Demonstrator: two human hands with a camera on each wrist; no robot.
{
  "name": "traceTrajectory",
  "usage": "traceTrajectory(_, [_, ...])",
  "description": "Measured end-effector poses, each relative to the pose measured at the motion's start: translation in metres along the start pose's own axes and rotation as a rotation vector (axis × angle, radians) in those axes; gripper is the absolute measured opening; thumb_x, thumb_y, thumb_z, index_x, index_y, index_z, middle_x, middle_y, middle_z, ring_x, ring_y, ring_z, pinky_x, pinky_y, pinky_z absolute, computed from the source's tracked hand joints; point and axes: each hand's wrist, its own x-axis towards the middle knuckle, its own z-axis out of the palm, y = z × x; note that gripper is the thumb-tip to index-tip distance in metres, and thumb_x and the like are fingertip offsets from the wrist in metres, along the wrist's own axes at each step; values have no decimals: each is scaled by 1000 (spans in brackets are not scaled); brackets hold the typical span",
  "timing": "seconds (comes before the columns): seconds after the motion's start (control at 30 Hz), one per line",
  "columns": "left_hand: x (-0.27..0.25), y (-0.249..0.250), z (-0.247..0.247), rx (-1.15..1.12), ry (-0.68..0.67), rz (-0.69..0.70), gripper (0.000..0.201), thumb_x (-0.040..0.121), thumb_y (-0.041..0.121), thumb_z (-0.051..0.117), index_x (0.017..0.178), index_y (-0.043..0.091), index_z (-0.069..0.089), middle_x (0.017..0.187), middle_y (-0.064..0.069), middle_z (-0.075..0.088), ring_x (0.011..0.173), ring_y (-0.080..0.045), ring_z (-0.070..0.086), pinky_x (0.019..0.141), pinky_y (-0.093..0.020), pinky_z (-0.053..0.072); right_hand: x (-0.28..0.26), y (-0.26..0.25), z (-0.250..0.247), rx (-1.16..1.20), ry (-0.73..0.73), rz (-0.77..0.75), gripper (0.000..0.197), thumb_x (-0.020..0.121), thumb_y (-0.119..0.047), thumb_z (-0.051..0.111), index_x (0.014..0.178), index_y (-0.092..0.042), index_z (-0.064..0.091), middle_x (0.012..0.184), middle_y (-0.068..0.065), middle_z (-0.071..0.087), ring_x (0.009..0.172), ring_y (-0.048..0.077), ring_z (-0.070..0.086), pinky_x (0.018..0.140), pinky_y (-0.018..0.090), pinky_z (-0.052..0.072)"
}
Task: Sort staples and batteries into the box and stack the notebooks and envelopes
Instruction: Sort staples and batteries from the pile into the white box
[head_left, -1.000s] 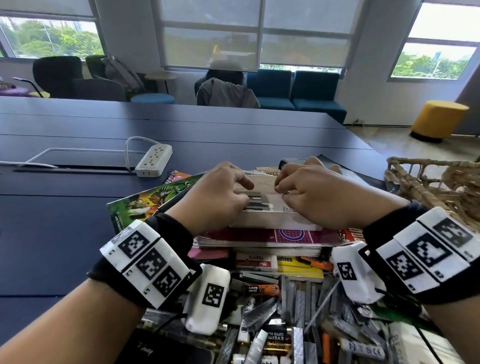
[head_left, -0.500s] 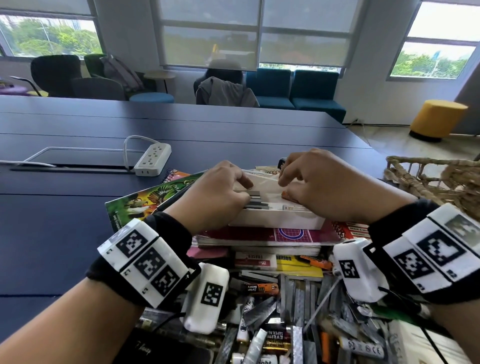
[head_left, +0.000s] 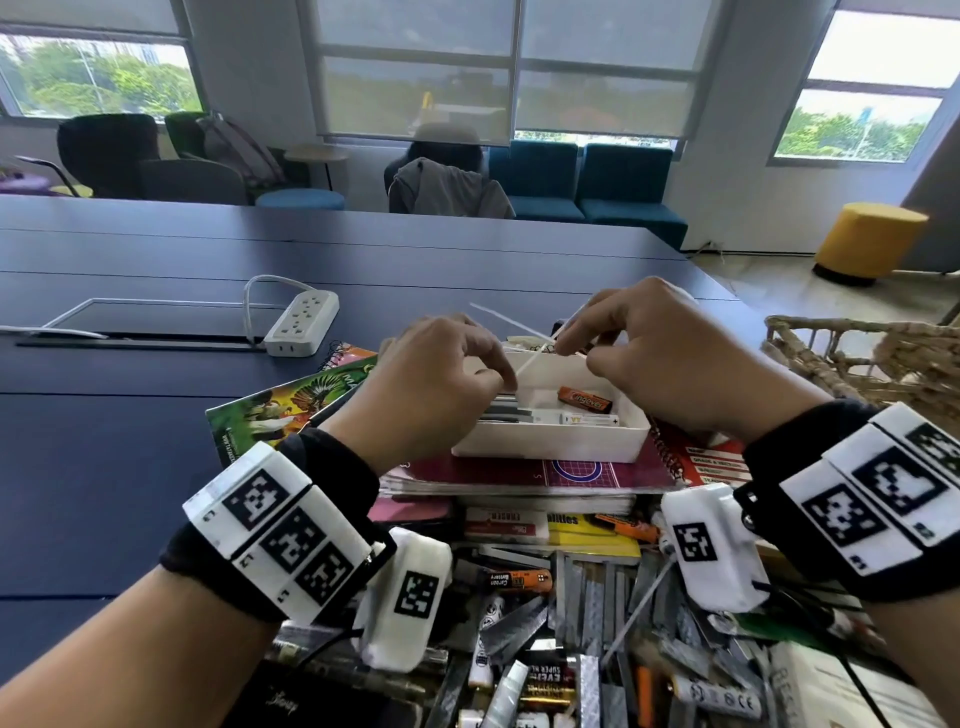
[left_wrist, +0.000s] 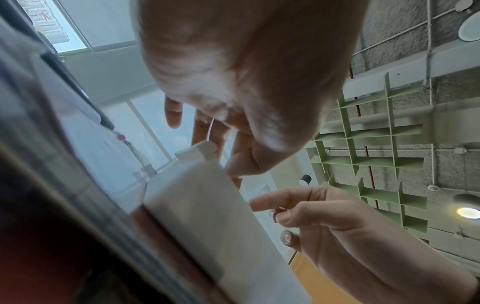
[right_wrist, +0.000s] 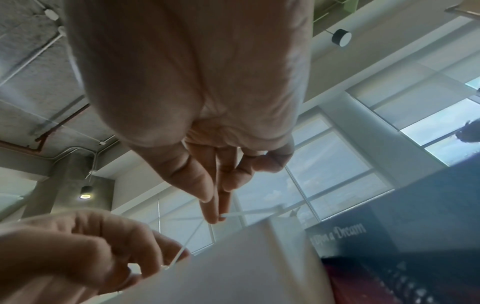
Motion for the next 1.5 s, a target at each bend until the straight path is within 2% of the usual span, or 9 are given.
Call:
traceTrajectory(0.07, [-1,4,0,12,-56,-16,25,78,36,51,77,38,75,119,17,69,110,-12,60,110,-50,38,-1,-1,-2,37,1,-15,31,86,-1,61,92,-25,81,100,-11,74,86,9,66,76,23,53])
traceTrajectory(0.23, [-1,1,-1,35,23,-37,21,95,19,60,96,31,78,86,19,69,82,-1,55,98,-50,45,-1,0,-7,-1,-9,-44,30,91,0,61,97,-21,82,105,-12,71,94,7,63,77,9,45])
traceTrajectory(0.3, [0,-4,-1,-28,109,-32,22,95,16,60,97,28,79,58,12,65,54,-4,57,83,-39,48,0,3,-14,-62,22,-33,29,91,-3,60,97,-22,81,107,-12,69,102,11,61,92,23,46])
traceTrajectory(0.43, [5,-8,0,-198,235,-29,21,97,11,60,102,23,77,84,14,69,38,4,47,46,-6,33,-1,2,-22,-236,-51,-44,33,90,-7,55,88,-32,76,108,-20,64,112,15,54,105,45,43])
traceTrajectory(0.6, [6,-10,-2,-324,355,-29,25,99,10,58,110,23,76,99,6,74,74,-28,68,54,-21,49,-2,-5,-8,-435,-258,-75,26,97,-16,53,109,-25,74,118,-19,60,121,16,43,109,48,35])
traceTrajectory(0.87, [6,-10,-2,-344,339,-42,26,100,12,57,112,25,75,102,7,73,90,-30,71,69,-32,56,8,-8,6,-597,-325,-191,20,101,-22,53,99,-24,73,115,-18,54,115,16,39,95,41,31])
traceTrajectory(1.1, [6,-11,-1,-265,287,-12,24,98,12,59,106,26,77,86,5,72,40,-4,46,44,-15,37,5,-4,1,-443,-310,-192,26,98,-14,54,111,-25,74,127,-17,49,119,11,41,102,38,36])
traceTrajectory(1.27, [4,-8,0,-247,191,-5,25,97,9,58,103,23,78,86,0,73,35,-4,35,40,-12,29,3,4,-15,-131,-50,-104,28,93,-5,58,97,-29,72,106,-15,57,92,2,55,82,23,44])
traceTrajectory(1.5, [2,-4,1,-215,53,9,27,98,5,57,93,18,80,39,14,46,33,-6,32,40,-12,25,-6,9,-21,197,156,-97,51,96,-24,68,139,-42,48,109,-13,61,69,10,61,68,17,50])
